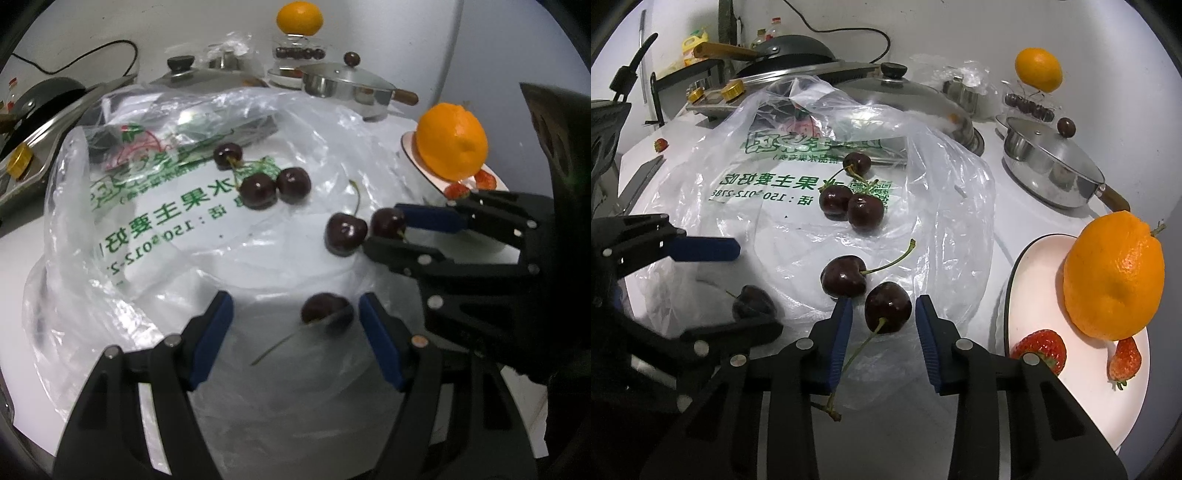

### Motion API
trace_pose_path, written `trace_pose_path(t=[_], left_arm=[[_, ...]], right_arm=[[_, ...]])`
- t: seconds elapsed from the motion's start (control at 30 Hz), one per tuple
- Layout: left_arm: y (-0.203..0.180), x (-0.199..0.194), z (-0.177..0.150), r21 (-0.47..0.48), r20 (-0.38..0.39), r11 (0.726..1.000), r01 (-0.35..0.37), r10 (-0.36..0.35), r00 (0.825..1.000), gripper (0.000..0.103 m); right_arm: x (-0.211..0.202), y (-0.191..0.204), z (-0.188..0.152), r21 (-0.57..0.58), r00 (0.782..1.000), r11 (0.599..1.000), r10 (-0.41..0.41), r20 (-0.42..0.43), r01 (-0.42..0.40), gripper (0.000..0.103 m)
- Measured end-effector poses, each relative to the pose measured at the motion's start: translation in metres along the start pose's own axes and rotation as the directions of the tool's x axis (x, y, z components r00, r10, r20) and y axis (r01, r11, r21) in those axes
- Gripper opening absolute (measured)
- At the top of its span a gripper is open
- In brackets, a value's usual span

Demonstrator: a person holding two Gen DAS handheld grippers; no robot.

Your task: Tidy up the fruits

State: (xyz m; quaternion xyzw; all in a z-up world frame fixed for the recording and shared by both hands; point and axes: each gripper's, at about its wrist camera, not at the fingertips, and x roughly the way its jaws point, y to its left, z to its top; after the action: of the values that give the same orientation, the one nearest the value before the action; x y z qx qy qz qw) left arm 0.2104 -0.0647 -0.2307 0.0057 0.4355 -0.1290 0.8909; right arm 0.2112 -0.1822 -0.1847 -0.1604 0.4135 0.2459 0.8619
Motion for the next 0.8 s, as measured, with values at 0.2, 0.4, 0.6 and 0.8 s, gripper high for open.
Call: trace_pose_path(t=[0.2,0.4,0.6,0.8], left_arm=[[0.0,-0.002,0.002,0.001,0.009,1.0,0.011,-0.011,1.0,0.071],[0.008,-0.019,0.017,-0.04,0.061,0.999,0.03,-0.028,0.998,0.071],[0.009,-0.007,0.024,-0.058,0.044,0.998,-0.014,0.016,0.999,0.071],[0.0,0.004,0.014,-0.03,-0.008,1.0,-0.006,0.005,1.0,0.071]], right_arm=[[0.001,-0.004,0.001,0.018,1.0,1.0,0.0,0.002,-0.001,0.027],[0.0,-0.007,0.0,0.029,1.0,1.0,0.008,0.006,-0.008,0.027],[-0.002,-0.008,-0.002,0.033,1.0,0.999,0.014,0.012,-0.014,0.027],[-0.004,-0.009,-0.003,0.035,1.0,0.999,0.021,0.016,-0.022,0.027]])
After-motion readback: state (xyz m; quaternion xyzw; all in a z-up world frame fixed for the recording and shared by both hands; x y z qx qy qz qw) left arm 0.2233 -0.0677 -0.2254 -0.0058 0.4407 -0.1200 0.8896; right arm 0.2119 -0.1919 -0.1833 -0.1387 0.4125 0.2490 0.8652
